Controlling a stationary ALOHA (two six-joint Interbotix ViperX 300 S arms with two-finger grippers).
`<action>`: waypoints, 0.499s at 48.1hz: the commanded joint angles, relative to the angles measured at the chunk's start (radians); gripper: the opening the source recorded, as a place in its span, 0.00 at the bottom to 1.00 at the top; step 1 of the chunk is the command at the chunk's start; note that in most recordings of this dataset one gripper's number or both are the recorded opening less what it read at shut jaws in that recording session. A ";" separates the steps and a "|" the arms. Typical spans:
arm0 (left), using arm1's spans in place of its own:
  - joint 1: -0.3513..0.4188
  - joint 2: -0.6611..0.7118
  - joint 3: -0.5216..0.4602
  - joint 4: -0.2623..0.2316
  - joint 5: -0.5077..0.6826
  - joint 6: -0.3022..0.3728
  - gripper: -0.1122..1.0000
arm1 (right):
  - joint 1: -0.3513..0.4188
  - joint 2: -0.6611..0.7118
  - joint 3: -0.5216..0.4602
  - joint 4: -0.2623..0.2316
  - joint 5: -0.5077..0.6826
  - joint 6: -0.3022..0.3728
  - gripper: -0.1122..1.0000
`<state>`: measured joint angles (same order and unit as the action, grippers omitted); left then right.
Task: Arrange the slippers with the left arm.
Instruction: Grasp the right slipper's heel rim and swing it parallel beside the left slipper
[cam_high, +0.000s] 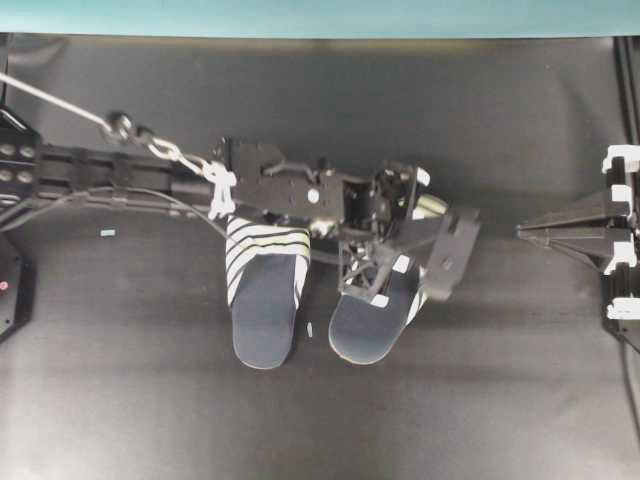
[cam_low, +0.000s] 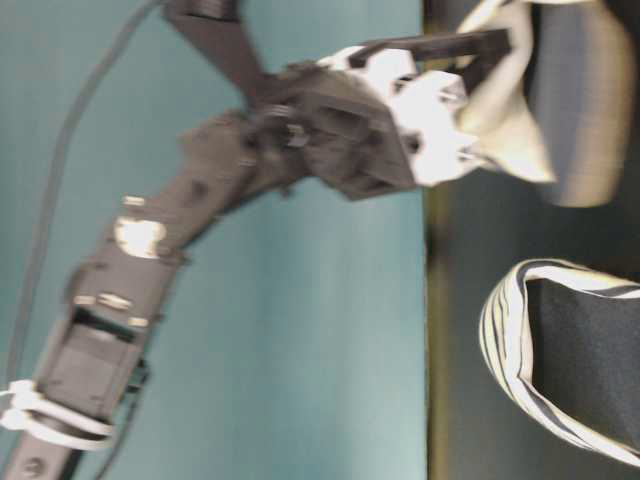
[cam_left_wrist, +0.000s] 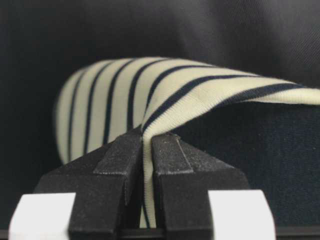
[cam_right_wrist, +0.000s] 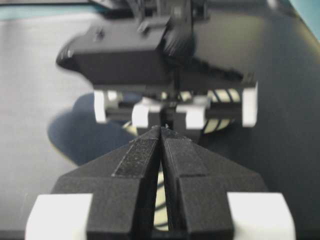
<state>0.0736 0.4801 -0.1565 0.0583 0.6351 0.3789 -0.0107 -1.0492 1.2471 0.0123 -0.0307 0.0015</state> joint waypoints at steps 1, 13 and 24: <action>0.002 -0.031 -0.043 0.000 0.052 -0.060 0.11 | -0.005 0.002 -0.006 0.002 -0.003 0.002 0.10; 0.023 -0.041 -0.003 0.002 0.144 -0.141 0.11 | -0.006 -0.005 -0.006 0.002 -0.005 0.003 0.10; 0.044 -0.055 0.100 0.002 0.060 -0.241 0.11 | -0.005 -0.008 -0.006 0.002 -0.009 0.003 0.10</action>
<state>0.1150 0.4464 -0.0844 0.0583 0.7363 0.1519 -0.0107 -1.0615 1.2471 0.0123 -0.0307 0.0015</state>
